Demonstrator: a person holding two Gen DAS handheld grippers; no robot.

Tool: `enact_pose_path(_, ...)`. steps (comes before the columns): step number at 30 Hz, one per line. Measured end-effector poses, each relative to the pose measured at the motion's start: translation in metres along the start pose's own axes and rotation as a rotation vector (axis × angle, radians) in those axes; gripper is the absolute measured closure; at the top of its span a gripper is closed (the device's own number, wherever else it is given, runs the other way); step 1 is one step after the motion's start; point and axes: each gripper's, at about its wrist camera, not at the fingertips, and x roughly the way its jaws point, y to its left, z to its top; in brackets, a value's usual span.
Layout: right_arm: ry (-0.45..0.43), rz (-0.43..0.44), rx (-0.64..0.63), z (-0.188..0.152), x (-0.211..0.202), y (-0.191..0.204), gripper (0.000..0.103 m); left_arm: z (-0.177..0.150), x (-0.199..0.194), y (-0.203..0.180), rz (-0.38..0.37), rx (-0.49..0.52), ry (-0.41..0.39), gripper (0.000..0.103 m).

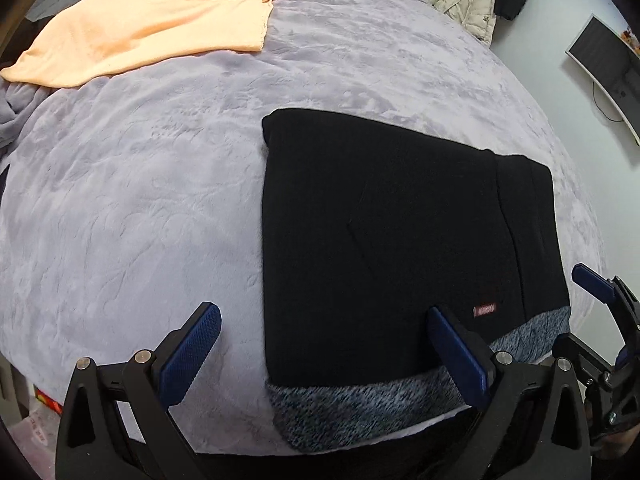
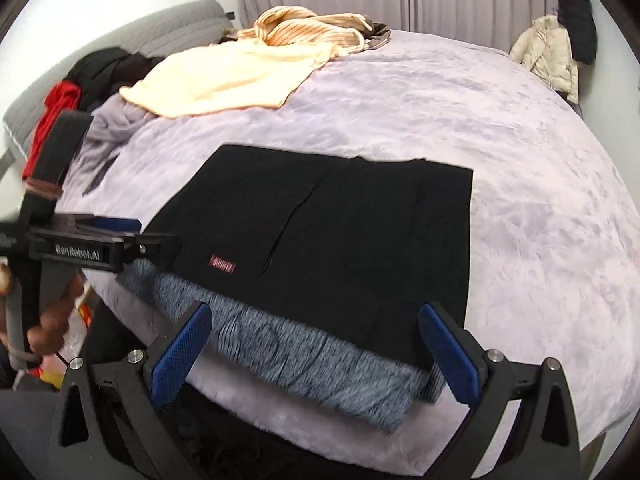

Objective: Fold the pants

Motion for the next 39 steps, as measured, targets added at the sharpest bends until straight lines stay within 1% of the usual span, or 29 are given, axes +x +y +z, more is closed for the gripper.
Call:
enact_pose_path(1, -0.009, 0.013, 0.0, 0.005, 0.003, -0.002, 0.0, 0.004, 0.003, -0.004, -0.011, 0.005, 0.0, 0.0)
enact_pose_path(2, 0.005, 0.031, 0.001, 0.008, 0.008, -0.004, 0.0, 0.01, 0.008, -0.011, -0.013, 0.016, 0.007, 0.0)
enact_pose_path(3, 0.038, 0.051, 0.006, 0.01, 0.014, -0.005, 0.0, 0.013, 0.015, -0.016, -0.001, 0.028, 0.025, 0.0)
enact_pose_path(4, 0.09, 0.069, 0.02, 0.01, 0.022, -0.005, 0.0, 0.012, 0.022, -0.02, 0.022, 0.038, 0.046, 0.0)
enact_pose_path(5, 0.117, 0.061, 0.032, 0.007, 0.028, -0.006, 0.0, 0.012, 0.025, -0.021, 0.023, 0.044, 0.052, 0.0)
enact_pose_path(7, 0.098, 0.046, -0.004, 0.002, 0.022, -0.005, 0.0, 0.011, 0.023, -0.019, 0.012, 0.039, 0.05, 0.0)
enact_pose_path(9, 0.061, 0.013, -0.026, 0.0, 0.008, -0.009, 0.0, 0.013, 0.015, -0.012, -0.01, 0.024, 0.051, 0.0)
enact_pose_path(11, 0.032, -0.029, 0.023, -0.002, -0.009, -0.035, 0.0, 0.015, 0.005, -0.006, -0.025, 0.021, 0.034, 0.0)
enact_pose_path(13, 0.049, -0.056, 0.093, -0.009, -0.02, -0.066, 0.0, 0.016, -0.005, 0.005, -0.026, 0.02, 0.027, 0.0)
enact_pose_path(16, 0.078, -0.158, 0.185, -0.025, -0.035, -0.113, 0.0, 0.016, -0.02, 0.03, -0.035, 0.0, 0.003, 0.0)
enact_pose_path(17, 0.083, -0.176, 0.225, -0.03, -0.04, -0.128, 0.0, 0.016, -0.021, 0.037, -0.037, -0.004, 0.003, 0.0)
enact_pose_path(19, 0.076, -0.169, 0.301, -0.038, -0.046, -0.146, 0.0, 0.016, -0.018, 0.05, -0.052, -0.014, 0.025, 0.0)
enact_pose_path(21, 0.061, -0.138, 0.352, -0.041, -0.047, -0.158, 0.0, 0.017, -0.008, 0.057, -0.08, -0.036, 0.058, 0.0)
enact_pose_path(22, 0.053, -0.105, 0.368, -0.042, -0.045, -0.159, 0.0, 0.019, -0.004, 0.052, -0.105, -0.042, 0.077, 0.0)
enact_pose_path(25, 0.047, 0.034, 0.382, -0.03, -0.019, -0.145, 0.0, 0.022, 0.012, 0.037, -0.151, -0.032, 0.126, 0.0)
enact_pose_path(26, 0.048, 0.069, 0.366, -0.024, -0.01, -0.137, 0.0, 0.022, 0.016, 0.032, -0.158, -0.016, 0.136, 0.0)
enact_pose_path(27, 0.05, 0.087, 0.351, -0.019, -0.003, -0.131, 0.0, 0.024, 0.021, 0.023, -0.163, 0.004, 0.145, 0.0)
enact_pose_path(30, 0.077, 0.178, 0.319, -0.007, 0.025, -0.112, 0.0, 0.024, 0.033, 0.011, -0.176, 0.034, 0.165, 0.0)
enact_pose_path(32, 0.113, 0.293, 0.315, -0.005, 0.047, -0.1, 0.0, 0.025, 0.037, 0.014, -0.186, 0.009, 0.157, 0.0)
enact_pose_path(34, 0.167, 0.401, 0.308, -0.006, 0.073, -0.085, 0.0, 0.027, 0.043, 0.019, -0.215, -0.01, 0.166, 0.0)
enact_pose_path(35, 0.187, 0.385, 0.287, -0.008, 0.086, -0.078, 0.0, 0.028, 0.045, 0.021, -0.236, -0.008, 0.175, 0.0)
enact_pose_path(36, 0.186, 0.356, 0.261, -0.009, 0.093, -0.071, 0.0, 0.029, 0.047, 0.024, -0.251, 0.003, 0.181, 0.0)
enact_pose_path(38, 0.164, 0.358, 0.235, -0.009, 0.093, -0.067, 0.0, 0.028, 0.048, 0.034, -0.294, -0.004, 0.188, 0.0)
enact_pose_path(39, 0.167, 0.369, 0.236, -0.009, 0.094, -0.068, 0.0, 0.027, 0.047, 0.04, -0.319, -0.018, 0.187, 0.0)
